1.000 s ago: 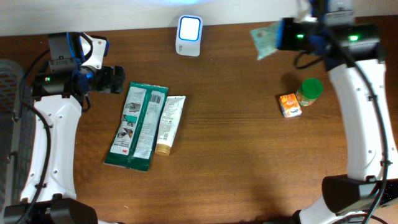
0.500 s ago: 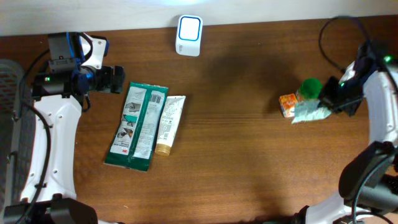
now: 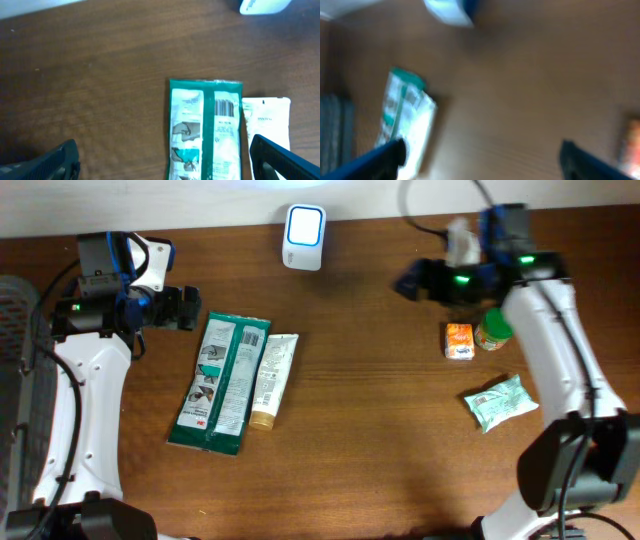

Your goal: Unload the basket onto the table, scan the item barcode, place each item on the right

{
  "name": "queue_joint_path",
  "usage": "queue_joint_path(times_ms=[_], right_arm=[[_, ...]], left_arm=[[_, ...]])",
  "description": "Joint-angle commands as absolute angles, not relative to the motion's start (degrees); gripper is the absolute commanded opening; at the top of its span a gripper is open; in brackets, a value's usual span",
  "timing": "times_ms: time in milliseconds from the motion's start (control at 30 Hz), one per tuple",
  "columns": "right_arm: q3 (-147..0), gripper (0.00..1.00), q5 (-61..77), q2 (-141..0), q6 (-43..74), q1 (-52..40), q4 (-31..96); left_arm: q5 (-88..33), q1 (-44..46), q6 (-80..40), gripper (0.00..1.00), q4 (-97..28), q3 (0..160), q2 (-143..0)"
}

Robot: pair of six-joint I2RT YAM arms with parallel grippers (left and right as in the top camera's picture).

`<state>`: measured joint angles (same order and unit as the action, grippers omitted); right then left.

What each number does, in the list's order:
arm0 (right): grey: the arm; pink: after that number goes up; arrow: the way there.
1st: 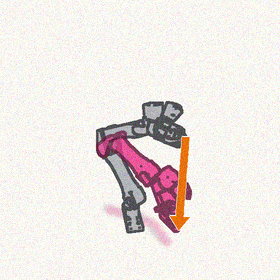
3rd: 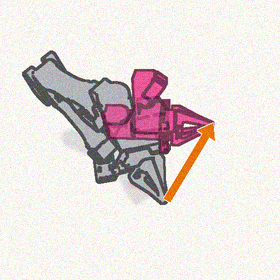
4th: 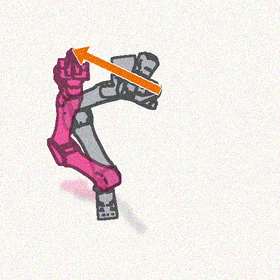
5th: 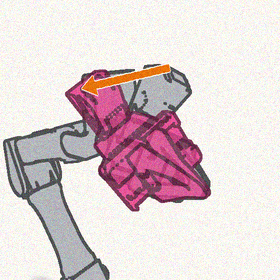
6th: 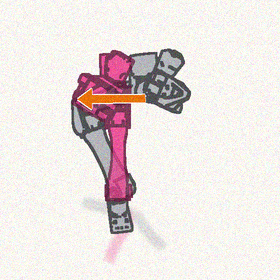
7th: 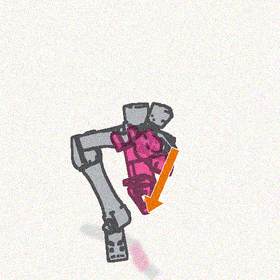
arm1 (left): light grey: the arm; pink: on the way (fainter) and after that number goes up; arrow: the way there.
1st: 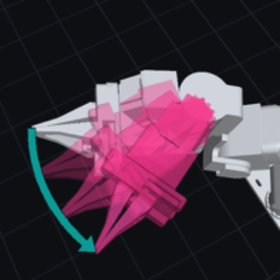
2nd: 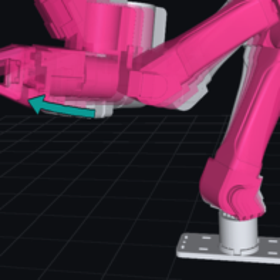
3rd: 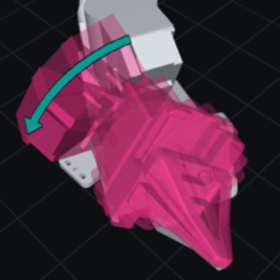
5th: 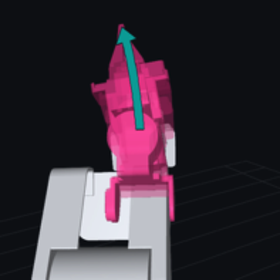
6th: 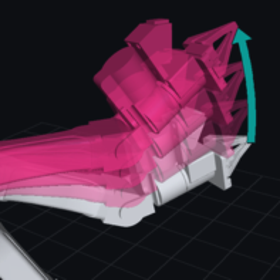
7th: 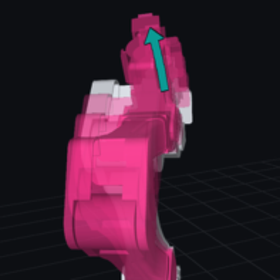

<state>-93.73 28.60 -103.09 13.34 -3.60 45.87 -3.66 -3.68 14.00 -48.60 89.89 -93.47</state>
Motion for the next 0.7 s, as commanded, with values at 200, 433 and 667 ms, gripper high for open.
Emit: queue_joint_path(times_ms=[200,433,667], right_arm=[[-93.2,0.90,21.0,-119.3,33.8,-23.5,26.6],[-93.2,0.72,22.5,-125.4,37.0,-27.9,25.2],[-93.2,0.62,22.5,-129.5,37.1,-30.2,23.9]], left_arm=[[-4.3,-3.9,14.9,0.99,-48.7,90.1,-93.3],[-4.3,-3.9,14.9,0.99,-48.7,90.1,-93.3],[-4.3,-3.9,14.9,0.99,-48.7,90.1,-93.3]])
